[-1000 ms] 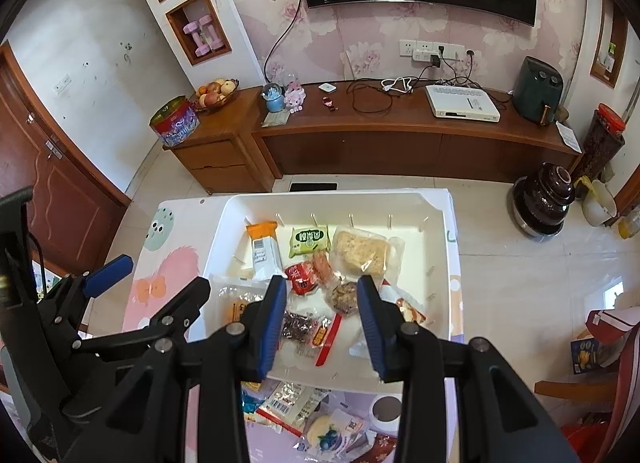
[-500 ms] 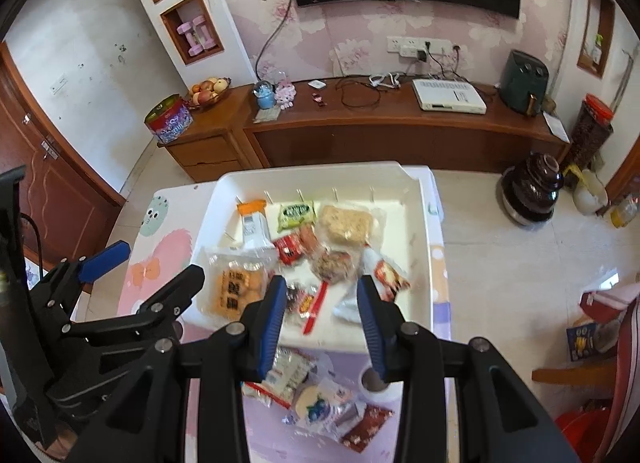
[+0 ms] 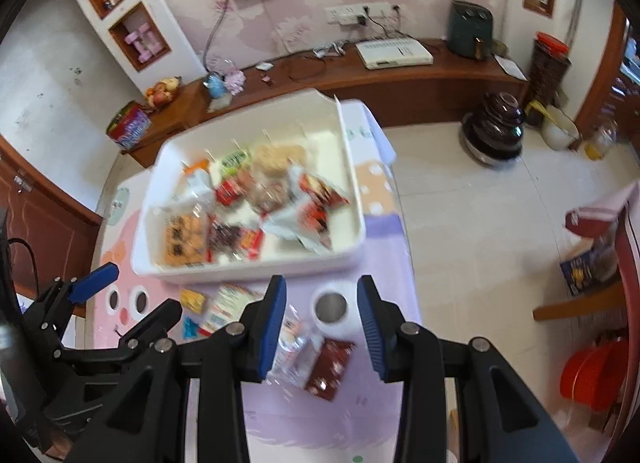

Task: Organize snacks
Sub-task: 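Withdraw both grippers from the tray toward the remaining snacks, then grasp the blueberry bun with the left gripper while the right grasps the brown wrapper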

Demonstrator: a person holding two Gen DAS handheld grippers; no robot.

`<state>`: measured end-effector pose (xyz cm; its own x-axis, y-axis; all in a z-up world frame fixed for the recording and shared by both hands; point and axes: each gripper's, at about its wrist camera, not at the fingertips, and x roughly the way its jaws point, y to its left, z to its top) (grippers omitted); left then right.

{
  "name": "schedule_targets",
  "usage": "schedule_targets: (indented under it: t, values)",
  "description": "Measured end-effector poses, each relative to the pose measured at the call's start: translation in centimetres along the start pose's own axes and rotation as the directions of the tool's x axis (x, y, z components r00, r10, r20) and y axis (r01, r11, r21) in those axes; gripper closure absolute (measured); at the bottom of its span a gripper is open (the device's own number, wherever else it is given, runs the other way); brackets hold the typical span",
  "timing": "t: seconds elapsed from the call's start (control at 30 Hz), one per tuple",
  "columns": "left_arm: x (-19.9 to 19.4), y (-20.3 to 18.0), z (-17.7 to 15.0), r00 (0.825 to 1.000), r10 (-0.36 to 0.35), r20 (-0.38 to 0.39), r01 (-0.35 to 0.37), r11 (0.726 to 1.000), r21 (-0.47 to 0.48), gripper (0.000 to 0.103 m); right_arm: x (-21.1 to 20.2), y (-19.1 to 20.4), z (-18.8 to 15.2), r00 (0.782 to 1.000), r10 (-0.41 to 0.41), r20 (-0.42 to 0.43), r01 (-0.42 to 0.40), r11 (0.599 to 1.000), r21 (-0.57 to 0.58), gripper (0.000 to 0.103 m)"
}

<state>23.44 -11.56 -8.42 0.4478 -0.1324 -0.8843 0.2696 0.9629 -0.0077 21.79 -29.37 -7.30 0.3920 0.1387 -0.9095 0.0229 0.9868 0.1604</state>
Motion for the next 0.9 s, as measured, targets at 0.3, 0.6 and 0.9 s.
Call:
schedule_targets:
  t: [0.3,0.6,0.9]
  values:
    - [5.9,-3.1,-3.3,0.994,-0.030,-0.105,0.038,0.997,0.071,0.011,4.9,-2.4,-5.8,0.994,-0.011,-0.110,0.019,0.997,0.070,0.066]
    - [10.8,-4.7,-5.2,0.981,-0.045,-0.187,0.067,0.991,0.113,0.030,7.8,-3.4,-7.8,0.988,0.005,-0.154,0.013,0.994,0.111,0.066]
    - [11.6,-4.6,-6.1,0.983,-0.059,-0.174,0.086,0.985,0.153,0.037,10.8,-2.2,-7.8,0.978,0.043,-0.206,-0.021,0.994,0.107,0.066]
